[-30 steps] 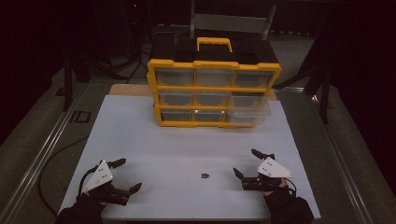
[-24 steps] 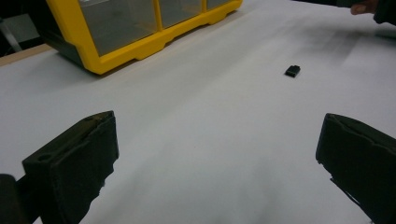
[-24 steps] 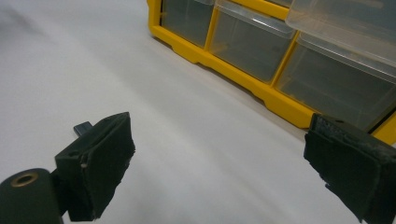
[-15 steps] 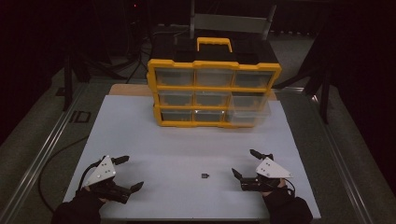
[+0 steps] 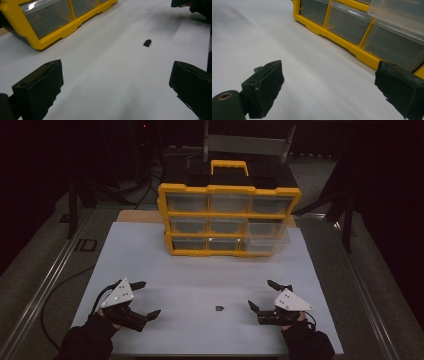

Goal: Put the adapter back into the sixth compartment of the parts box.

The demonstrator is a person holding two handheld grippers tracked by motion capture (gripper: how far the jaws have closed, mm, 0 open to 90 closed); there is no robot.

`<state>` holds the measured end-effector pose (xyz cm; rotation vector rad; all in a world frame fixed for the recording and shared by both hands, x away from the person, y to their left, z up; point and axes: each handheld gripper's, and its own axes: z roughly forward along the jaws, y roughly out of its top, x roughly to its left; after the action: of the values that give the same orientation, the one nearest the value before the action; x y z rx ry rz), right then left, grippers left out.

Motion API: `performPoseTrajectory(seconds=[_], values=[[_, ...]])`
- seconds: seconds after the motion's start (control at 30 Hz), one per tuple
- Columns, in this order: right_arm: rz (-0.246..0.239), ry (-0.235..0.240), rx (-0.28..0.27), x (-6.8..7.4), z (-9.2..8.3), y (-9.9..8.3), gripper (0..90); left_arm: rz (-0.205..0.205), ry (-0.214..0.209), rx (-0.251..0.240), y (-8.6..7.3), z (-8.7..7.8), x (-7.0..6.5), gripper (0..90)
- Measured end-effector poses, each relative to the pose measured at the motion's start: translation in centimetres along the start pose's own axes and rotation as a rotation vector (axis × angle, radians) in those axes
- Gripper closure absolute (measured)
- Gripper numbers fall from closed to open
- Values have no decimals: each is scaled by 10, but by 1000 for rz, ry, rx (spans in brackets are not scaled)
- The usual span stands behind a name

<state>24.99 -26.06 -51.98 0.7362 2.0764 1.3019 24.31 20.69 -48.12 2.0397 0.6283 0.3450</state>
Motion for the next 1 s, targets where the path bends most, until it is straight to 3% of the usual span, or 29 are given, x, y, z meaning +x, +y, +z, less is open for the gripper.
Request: performPoseTrajectory(seconds=[0.53,1.0], values=[[4,10,-3,0,0,0,82,61,-88,47,33,20,-5,5],[3,14,-5,-1,-2,0,82,125,-165,112,63,49,-11,5]])
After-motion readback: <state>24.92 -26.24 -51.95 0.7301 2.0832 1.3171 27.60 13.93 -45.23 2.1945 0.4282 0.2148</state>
